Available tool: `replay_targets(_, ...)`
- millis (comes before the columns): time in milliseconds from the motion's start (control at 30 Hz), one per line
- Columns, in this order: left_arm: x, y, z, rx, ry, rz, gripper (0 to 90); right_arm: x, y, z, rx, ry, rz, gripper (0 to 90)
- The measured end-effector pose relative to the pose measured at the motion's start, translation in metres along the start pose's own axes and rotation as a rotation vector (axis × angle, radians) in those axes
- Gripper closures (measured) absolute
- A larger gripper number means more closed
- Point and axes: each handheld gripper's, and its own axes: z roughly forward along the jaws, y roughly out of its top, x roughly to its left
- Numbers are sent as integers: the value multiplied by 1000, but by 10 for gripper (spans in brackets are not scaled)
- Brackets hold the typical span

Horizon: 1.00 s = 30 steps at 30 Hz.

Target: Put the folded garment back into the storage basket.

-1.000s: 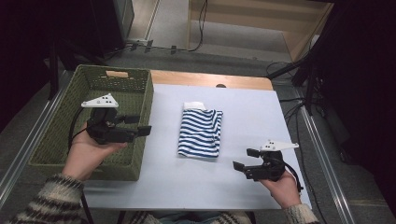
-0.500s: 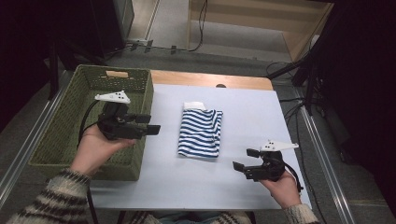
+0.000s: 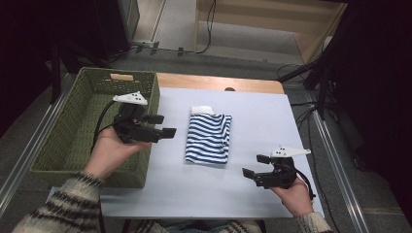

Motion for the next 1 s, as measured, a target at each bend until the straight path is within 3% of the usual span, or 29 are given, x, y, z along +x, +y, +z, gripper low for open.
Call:
replay_targets(100,-2,4,7,0,-11,8,245,0,0,0,1,-1,1,146)
replay_targets(300,-5,9,21,17,8,24,220,0,0,0,4,1,-1,146)
replay_targets(633,-8,13,44,24,-5,5,206,0,0,0,5,3,-2,146)
replay_targets(833,-10,14,55,43,14,22,206,0,0,1,8,6,0,146)
replay_targets(1000,-12,14,63,31,-3,16,206,0,0,1,13,5,0,146)
